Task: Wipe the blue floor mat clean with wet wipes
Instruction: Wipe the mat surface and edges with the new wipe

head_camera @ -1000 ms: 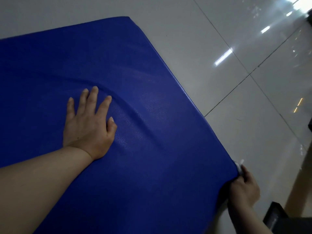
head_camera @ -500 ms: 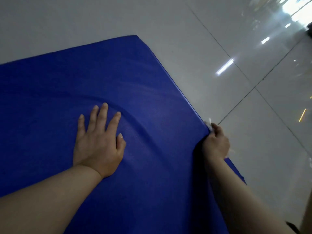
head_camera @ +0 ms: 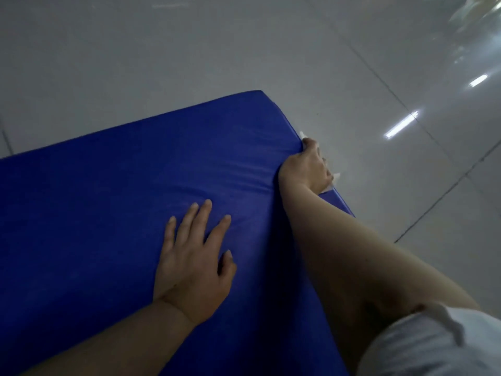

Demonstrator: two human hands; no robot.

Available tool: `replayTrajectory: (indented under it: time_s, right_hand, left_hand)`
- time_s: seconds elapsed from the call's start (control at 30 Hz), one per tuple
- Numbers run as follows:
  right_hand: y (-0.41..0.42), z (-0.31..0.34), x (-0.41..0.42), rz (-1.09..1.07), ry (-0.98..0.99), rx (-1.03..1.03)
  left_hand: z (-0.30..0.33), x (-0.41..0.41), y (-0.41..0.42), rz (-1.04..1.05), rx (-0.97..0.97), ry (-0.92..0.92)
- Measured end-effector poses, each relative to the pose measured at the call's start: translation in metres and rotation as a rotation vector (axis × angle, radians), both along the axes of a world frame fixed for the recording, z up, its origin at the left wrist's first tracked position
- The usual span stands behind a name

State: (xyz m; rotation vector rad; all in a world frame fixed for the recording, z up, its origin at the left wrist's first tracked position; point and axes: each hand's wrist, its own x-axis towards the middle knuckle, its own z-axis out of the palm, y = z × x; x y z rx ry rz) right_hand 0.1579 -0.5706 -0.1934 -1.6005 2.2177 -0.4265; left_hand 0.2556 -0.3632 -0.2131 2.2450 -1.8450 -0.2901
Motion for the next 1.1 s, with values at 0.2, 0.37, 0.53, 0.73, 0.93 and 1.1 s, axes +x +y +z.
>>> replayTrajectory:
  time_s: [0.2, 0.37, 0.53, 0.73, 0.93, 1.1]
  right_hand:
    - [-0.003, -0.004, -0.001, 0.007, 0.001, -0.056]
    - [-0.004, -0.011, -0.001, 0.014, 0.032, -0.099]
    - [-0.010, -0.013, 0.004, 0.003, 0.022, -0.104]
    - [-0.018, 0.003, 0.024, 0.097, -0.062, -0.142]
    - [-0.081, 0.005, 0.096, 0.317, -0.275, -0.095]
    - [-0.095, -0.004, 0.130, 0.481, -0.128, -0.060]
  left_hand:
    - [0.015, 0.098, -0.031, -0.044, -0.048, -0.017]
    - [-0.005, 0.147, -0.001, -0.058, 0.058, -0.121]
    - [-0.010, 0.150, -0.003, -0.070, 0.011, -0.093]
    - [-0.011, 0.151, -0.003, -0.066, -0.014, -0.047]
    - [-0.010, 0.152, -0.004, -0.070, -0.018, -0.058]
    - [-0.009, 0.153, -0.005, -0.076, -0.023, -0.043]
